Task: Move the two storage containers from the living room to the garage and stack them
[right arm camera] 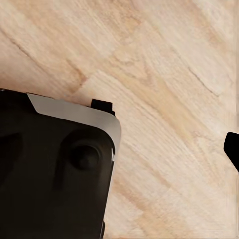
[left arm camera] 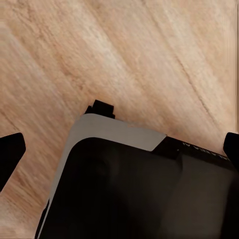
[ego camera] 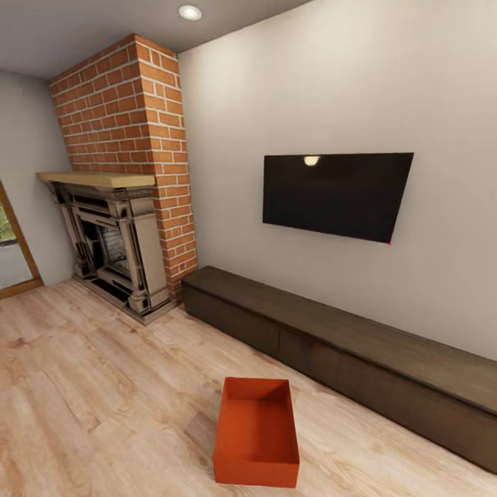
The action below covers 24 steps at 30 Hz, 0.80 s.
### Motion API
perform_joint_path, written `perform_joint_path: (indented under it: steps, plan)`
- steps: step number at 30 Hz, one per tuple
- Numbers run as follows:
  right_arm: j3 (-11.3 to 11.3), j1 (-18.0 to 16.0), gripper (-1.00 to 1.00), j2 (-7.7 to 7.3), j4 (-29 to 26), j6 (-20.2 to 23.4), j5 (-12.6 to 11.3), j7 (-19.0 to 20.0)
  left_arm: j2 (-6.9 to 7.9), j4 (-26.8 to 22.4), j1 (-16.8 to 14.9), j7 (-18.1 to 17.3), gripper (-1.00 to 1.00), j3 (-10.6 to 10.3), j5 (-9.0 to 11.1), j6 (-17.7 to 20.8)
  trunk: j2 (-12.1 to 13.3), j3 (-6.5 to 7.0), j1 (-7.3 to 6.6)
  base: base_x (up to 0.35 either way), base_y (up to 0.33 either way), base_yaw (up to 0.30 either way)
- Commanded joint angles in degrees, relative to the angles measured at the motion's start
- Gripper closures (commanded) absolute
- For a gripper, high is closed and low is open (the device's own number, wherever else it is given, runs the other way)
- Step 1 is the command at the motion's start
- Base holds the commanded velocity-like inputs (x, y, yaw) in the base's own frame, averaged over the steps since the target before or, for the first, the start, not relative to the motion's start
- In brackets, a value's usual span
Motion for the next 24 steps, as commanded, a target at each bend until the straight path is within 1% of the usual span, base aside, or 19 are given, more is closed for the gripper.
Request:
perform_joint_path:
  steps: [1,12,24]
  plan:
    - [0.23,-0.07,-1.00,0.01,0.17,-0.24,0.56,-0.33,-0.01,-0.04,-0.03,0.10,-1.00,0.20,0.14,0.06,-0.04,-0.07,0.04,0.332,-0.042,0.046]
    - [0.52,-0.05,-1.00,-0.31,0.17,-0.20,0.86,-0.25,-0.03,-0.04,-0.03,0.10,-1.00,0.20,0.13,-0.01,-0.04,-0.07,0.04,0.332,-0.065,0.010]
    - [0.48,-0.07,-1.00,-0.34,0.15,-0.24,0.87,-0.28,-0.05,-0.04,-0.03,0.10,-1.00,0.20,0.12,-0.36,-0.04,-0.07,0.04,0.332,-0.073,0.000]
